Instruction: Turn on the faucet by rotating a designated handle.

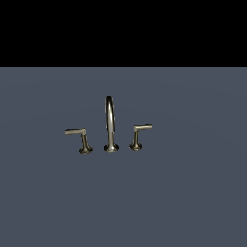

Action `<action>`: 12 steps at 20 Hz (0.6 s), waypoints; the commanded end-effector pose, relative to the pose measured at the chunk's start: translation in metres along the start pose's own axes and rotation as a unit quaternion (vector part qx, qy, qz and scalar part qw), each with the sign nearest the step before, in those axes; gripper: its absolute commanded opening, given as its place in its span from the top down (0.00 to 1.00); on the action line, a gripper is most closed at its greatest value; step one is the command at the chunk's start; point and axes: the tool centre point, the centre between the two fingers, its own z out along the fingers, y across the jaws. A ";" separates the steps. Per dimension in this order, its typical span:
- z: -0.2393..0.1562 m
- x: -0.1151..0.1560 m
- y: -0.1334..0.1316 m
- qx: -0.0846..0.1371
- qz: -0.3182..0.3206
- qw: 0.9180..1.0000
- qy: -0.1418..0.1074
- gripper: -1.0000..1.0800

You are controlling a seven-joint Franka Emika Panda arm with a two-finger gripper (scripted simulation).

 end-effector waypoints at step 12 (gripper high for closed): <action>0.017 0.002 -0.014 0.000 0.030 1.000 0.000 1.00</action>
